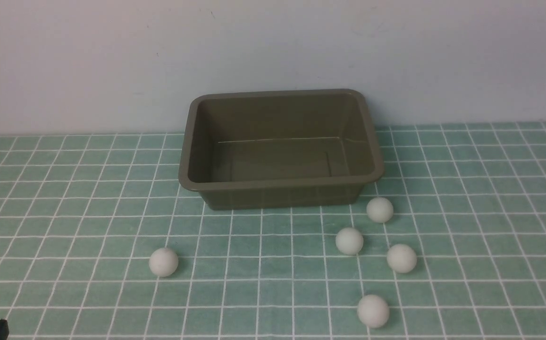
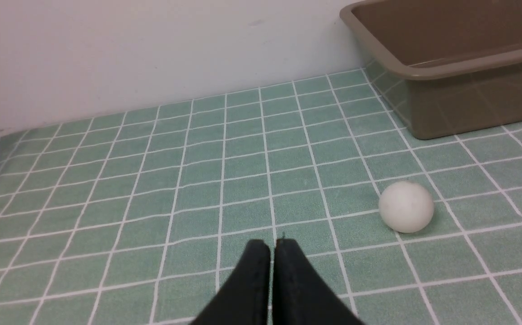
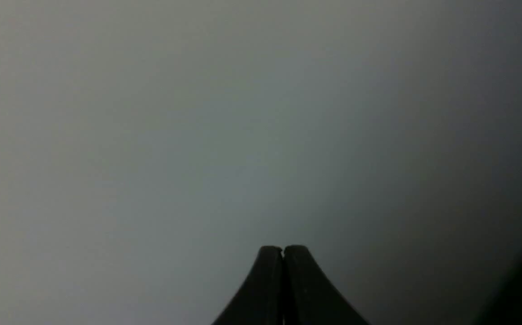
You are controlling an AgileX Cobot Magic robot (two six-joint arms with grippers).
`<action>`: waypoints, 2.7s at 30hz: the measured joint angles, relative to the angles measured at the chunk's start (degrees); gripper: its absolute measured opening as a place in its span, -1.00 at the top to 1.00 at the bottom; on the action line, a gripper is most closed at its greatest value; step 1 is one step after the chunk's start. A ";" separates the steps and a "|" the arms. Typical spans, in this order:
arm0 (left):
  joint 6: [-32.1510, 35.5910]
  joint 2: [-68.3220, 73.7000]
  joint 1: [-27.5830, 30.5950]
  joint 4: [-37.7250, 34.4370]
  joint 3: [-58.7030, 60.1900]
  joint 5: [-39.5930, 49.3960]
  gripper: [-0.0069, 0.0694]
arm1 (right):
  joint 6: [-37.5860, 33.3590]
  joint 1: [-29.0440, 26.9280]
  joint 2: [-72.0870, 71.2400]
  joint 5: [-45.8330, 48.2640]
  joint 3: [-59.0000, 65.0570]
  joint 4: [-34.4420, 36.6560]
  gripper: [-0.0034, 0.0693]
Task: Put the table tennis balls in the box on the green coffee tablecloth.
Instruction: 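Reach for and grasp a ping pong ball on the table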
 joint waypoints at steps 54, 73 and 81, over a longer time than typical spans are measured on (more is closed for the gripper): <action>0.00 0.00 0.00 0.00 0.00 0.00 0.83 | -67.28 30.00 35.33 15.51 0.47 87.96 -0.20; 0.00 0.00 0.00 0.00 0.00 0.00 0.83 | -66.98 30.00 47.58 9.69 0.17 86.53 -0.22; 0.00 0.00 0.00 0.00 0.00 0.00 0.83 | -66.98 30.00 49.08 8.70 -0.08 85.39 -0.11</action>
